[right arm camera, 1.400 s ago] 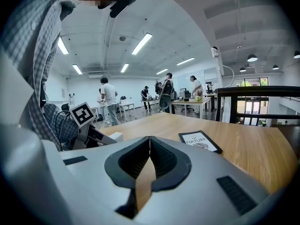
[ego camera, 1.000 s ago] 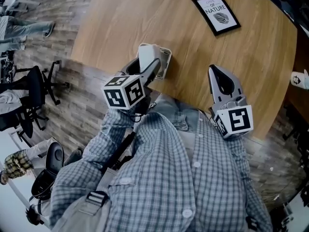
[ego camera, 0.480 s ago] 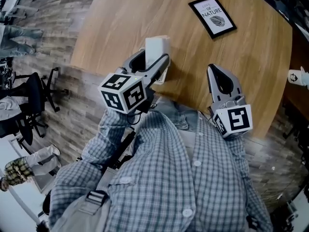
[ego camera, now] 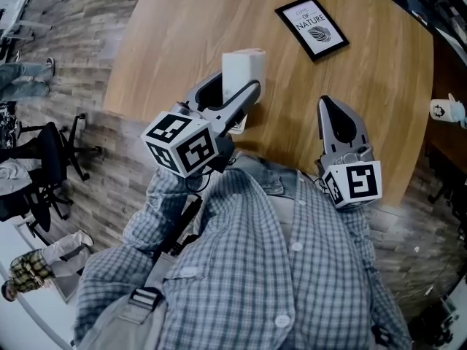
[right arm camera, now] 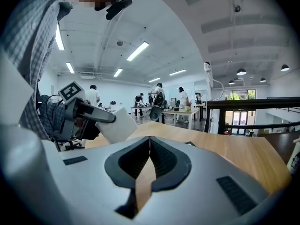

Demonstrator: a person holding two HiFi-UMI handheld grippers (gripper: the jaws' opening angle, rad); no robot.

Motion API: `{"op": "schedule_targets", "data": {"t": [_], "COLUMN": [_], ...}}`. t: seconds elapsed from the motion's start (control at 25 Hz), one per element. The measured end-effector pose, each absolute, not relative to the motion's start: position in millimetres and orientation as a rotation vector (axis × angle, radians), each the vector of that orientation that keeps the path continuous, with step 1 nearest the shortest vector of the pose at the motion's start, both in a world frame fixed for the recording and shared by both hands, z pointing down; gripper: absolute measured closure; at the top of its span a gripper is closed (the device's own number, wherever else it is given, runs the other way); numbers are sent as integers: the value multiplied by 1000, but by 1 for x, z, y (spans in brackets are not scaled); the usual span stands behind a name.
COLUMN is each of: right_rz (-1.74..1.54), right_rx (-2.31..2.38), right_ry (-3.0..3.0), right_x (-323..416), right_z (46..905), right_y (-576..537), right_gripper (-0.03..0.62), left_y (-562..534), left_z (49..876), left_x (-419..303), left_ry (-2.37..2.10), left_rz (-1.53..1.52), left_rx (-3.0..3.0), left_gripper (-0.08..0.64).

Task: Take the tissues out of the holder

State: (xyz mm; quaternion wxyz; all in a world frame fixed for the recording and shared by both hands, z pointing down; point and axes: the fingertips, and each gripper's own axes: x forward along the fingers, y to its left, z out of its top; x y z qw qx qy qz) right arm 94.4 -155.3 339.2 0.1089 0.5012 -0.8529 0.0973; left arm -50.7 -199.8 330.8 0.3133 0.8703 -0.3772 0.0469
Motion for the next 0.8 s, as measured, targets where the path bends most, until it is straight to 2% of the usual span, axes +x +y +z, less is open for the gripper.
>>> {"op": "schedule_targets", "data": {"t": [0.28, 0.8], "right_rz": [262, 236], "right_rx": [1523, 1577], "right_ry": [-2489, -2468], "right_x": [96, 105], "right_z": [335, 327], "right_y": [-160, -160], "right_gripper": [581, 581], "left_y": [-207, -200], "left_z": [321, 314], "left_x": [-52, -38], "left_ry": [-929, -860], "left_rz": [18, 36], "left_rx": [2290, 2343], "left_gripper": [278, 278]}}
